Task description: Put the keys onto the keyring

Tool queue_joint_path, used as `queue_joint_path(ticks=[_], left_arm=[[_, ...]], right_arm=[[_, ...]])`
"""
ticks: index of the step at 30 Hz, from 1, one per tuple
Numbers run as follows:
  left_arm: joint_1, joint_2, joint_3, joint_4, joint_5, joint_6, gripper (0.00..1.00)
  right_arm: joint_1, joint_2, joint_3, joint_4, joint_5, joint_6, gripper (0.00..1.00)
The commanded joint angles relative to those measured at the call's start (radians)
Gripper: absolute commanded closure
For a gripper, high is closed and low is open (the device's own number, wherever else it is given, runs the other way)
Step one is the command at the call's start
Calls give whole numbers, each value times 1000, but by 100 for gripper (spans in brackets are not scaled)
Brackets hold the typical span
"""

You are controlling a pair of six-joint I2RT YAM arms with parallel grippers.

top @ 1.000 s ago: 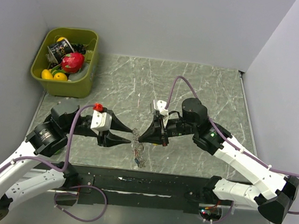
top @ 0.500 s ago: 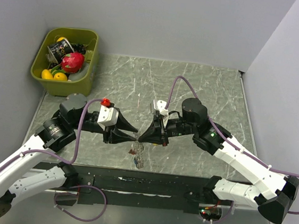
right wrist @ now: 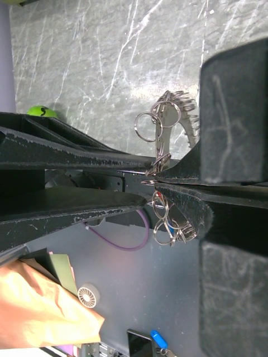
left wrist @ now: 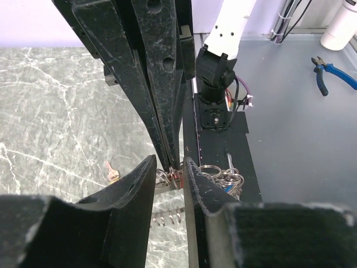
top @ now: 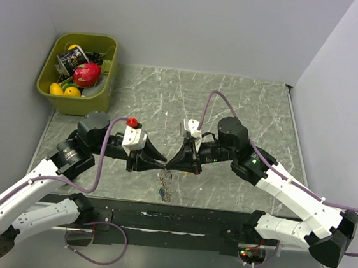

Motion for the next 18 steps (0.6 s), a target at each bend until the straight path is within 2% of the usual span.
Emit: queue_joint_path(ticks=[1, 18], left_arm=[[-9, -5, -8, -10, 12, 7, 69], [-16, 15, -14, -84, -54, 32, 81]], right_arm=[[-3, -14, 3, 67, 1, 5, 100], [-3, -21, 3, 67, 7, 5, 100]])
